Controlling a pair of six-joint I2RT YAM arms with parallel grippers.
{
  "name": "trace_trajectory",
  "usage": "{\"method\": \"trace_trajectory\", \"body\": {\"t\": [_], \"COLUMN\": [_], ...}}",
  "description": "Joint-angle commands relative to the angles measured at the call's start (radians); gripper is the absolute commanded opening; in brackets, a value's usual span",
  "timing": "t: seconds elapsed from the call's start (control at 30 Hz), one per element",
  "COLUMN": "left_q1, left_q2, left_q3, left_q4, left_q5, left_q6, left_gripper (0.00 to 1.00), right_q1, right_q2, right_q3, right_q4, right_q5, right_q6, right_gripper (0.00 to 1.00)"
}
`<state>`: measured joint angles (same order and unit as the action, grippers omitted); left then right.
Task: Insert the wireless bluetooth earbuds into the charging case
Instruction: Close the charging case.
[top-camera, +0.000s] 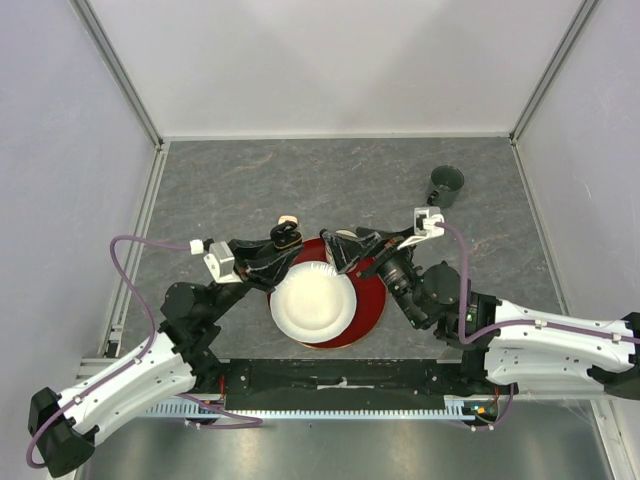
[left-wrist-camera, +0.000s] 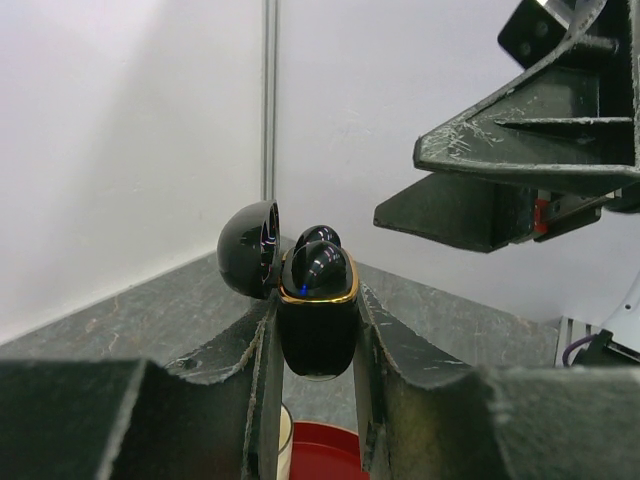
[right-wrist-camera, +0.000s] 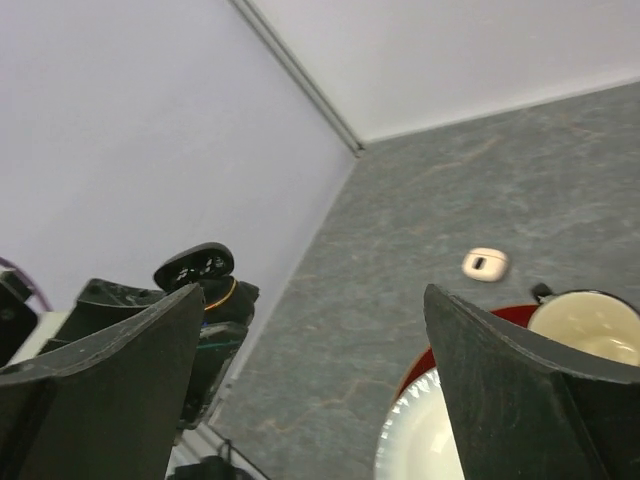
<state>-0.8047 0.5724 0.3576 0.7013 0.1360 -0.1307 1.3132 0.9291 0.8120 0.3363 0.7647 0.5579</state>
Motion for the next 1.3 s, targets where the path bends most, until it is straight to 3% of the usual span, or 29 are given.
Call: {"method": "trace_trajectory", "body": {"t": [0.0, 0.23, 0.33, 0.53, 0.9, 1.27], "left_q1": [-0.001, -0.002, -0.002, -0.002, -0.002, -0.001], "left_q2": [0.001, 0.038, 0.063, 0.099, 0.158, 0.207], "left_q3": [0.01, 0.023, 0.027, 0.066, 0.101, 0.113], "left_q4": [-0.032, -0.051, -0.062, -0.114, -0.123, -0.106], "left_q5": [0.019, 0.117, 0.148, 0.244, 0.364, 0.321], "left_q6": [-0.012, -0.038, -0.041, -0.041, -0.044, -0.086], "left_gripper": [0.02, 0.02, 0.02, 0.02, 0.02, 0.02], "right_q1": [-0.009, -0.11, -0.238, -0.336, -0.351, -0.351], "right_q2": [0.037, 0.134, 0.191, 0.227, 0.327, 0.248], "right_q3": [0.153, 0.357, 0.43, 0.437, 0.438, 0.28], "right_q4": [-0.331, -0.607, -0.718, -0.689, -0.666, -0.625], "right_q5": [0.068, 0.059, -0.086, -0.267, -0.534, -0.605], "right_q6": [0.011, 0.085, 0.12, 0.131, 0.139, 0.172], "right_gripper": [0.98, 0.98, 0.98, 0.98, 0.98, 0.98]}}
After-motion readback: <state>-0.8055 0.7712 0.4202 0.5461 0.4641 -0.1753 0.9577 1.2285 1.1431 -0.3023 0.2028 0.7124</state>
